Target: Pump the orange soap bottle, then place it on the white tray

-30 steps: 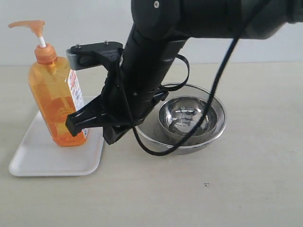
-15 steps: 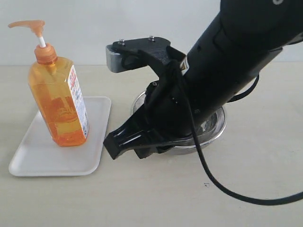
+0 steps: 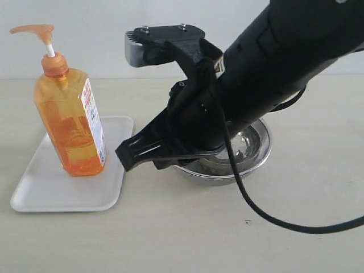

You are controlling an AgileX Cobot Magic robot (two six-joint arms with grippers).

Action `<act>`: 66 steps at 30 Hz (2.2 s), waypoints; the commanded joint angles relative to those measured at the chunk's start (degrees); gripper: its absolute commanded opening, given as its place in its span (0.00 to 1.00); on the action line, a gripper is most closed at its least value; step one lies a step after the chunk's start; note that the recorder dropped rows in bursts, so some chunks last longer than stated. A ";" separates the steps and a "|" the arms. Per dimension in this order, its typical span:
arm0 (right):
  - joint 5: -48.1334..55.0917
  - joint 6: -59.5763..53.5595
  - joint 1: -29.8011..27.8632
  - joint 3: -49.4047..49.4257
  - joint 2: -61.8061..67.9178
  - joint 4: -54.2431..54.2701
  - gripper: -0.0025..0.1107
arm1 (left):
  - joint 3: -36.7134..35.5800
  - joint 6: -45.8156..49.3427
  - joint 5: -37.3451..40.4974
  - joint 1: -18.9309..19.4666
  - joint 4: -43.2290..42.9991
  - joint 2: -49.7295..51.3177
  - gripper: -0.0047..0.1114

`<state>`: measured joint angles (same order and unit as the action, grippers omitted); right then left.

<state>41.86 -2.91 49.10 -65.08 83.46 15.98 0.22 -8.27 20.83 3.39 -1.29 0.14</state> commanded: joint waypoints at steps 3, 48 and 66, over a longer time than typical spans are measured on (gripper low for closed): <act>-15.33 -0.64 0.00 10.86 -9.18 -6.56 0.03 | -0.22 0.22 -0.02 0.04 -0.09 -0.14 0.08; -20.89 4.97 -50.35 65.08 -83.46 -15.01 0.03 | -0.22 0.22 -0.02 0.04 -0.09 -0.14 0.08; -20.73 9.93 -50.35 65.08 -83.46 -14.90 0.03 | -0.22 0.22 -0.02 0.04 -0.09 -0.14 0.08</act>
<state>21.28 6.91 -1.07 0.02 0.24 1.50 0.22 -8.27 20.83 3.39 -1.29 0.14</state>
